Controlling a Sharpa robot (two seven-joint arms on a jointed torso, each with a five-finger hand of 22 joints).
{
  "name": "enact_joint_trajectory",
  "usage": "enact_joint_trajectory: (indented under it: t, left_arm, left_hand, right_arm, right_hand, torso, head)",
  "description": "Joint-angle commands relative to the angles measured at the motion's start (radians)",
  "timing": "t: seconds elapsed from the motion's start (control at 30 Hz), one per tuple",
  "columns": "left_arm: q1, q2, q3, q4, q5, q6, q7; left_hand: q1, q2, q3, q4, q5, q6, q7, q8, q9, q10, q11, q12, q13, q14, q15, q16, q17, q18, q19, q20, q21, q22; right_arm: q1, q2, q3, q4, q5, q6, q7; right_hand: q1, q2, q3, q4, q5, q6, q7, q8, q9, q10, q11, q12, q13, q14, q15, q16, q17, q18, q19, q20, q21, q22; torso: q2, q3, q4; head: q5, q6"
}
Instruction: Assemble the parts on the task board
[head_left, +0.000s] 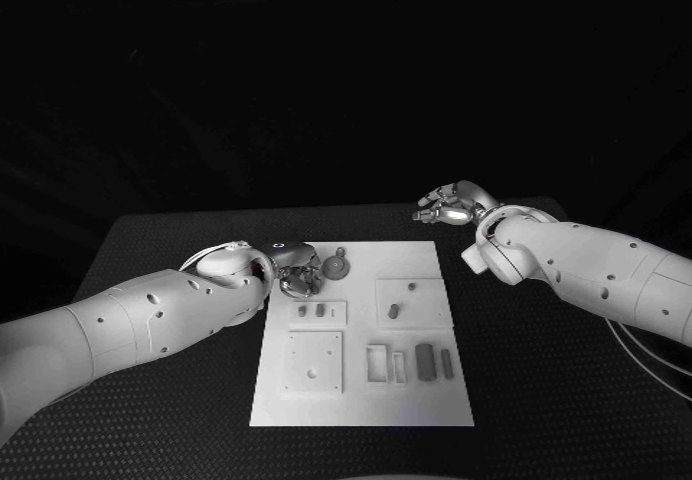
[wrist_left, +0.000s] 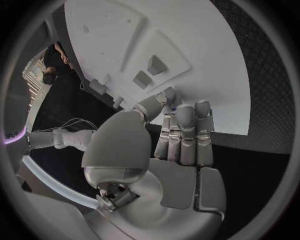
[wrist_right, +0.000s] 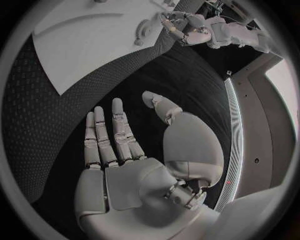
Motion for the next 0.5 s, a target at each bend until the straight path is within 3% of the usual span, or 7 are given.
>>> enact_joint_trajectory:
  t: [0.03,0.23,0.43,0.5]
  left_arm:
    - [-0.003,0.008,-0.002,-0.002,0.001,0.044,-0.019]
    - [-0.004,0.016,-0.004,-0.016,0.005,0.046,-0.027]
    - [-0.004,0.014,-0.005,-0.014,0.018,0.028,-0.025]
    - [-0.004,0.013,-0.005,-0.014,0.024,0.022,-0.024]
  left_hand:
    - [0.001,0.01,0.005,-0.001,-0.001,0.002,0.003,-0.001,-0.001,0.001,0.005,-0.004,0.0,-0.003,-0.006,-0.007,-0.002,0.023,-0.002,-0.017,-0.004,0.015]
    - [-0.004,0.007,0.004,0.0,-0.01,-0.024,0.015,-0.018,-0.009,-0.017,0.013,-0.017,-0.004,-0.014,0.002,-0.011,-0.004,0.018,-0.01,-0.016,-0.009,0.016]
    - [0.009,-0.014,0.004,-0.001,-0.013,-0.094,0.042,-0.056,-0.028,-0.044,0.024,-0.035,-0.011,-0.022,0.013,-0.01,-0.005,0.019,-0.015,-0.01,-0.01,0.019]
    - [0.012,-0.016,0.003,-0.001,-0.013,-0.109,0.038,-0.063,-0.032,-0.044,0.025,-0.036,-0.011,-0.023,0.014,-0.009,-0.005,0.02,-0.015,-0.008,-0.01,0.019]
  right_arm:
    - [0.0,0.0,0.0,0.001,-0.009,0.004,0.008]
    - [0.0,-0.001,0.0,0.001,-0.009,0.004,0.008]
    - [0.0,-0.001,0.0,0.001,-0.009,0.004,0.008]
    - [0.0,-0.002,0.0,0.002,-0.009,0.004,0.008]
  right_hand:
    - [-0.007,0.0,0.0,-0.004,0.002,0.007,0.028,0.004,-0.001,-0.16,0.088,0.006,-0.001,-0.009,-0.001,0.006,-0.002,-0.015,-0.008,0.0,-0.004,0.002]
    - [-0.007,0.0,0.0,-0.004,0.002,0.007,0.028,0.004,-0.001,-0.16,0.088,0.006,-0.001,-0.009,-0.001,0.006,-0.002,-0.015,-0.008,0.0,-0.004,0.002]
    - [-0.006,0.0,0.0,-0.004,0.002,0.007,0.028,0.004,-0.001,-0.16,0.088,0.006,-0.001,-0.009,0.0,0.006,-0.002,-0.015,-0.008,0.0,-0.004,0.002]
    - [-0.006,0.0,0.0,-0.004,0.002,0.007,0.028,0.004,-0.001,-0.16,0.088,0.006,-0.001,-0.009,0.0,0.006,-0.002,-0.015,-0.008,0.0,-0.004,0.002]
  torso:
    - [0.0,0.0005,-0.0002]
    - [0.0,0.0004,-0.0006]
    - [0.0,0.0005,-0.0005]
    - [0.0,0.0005,-0.0002]
  head:
    - [-0.001,0.0]
    - [-0.002,0.0]
    - [-0.004,0.0]
    - [-0.005,0.0]
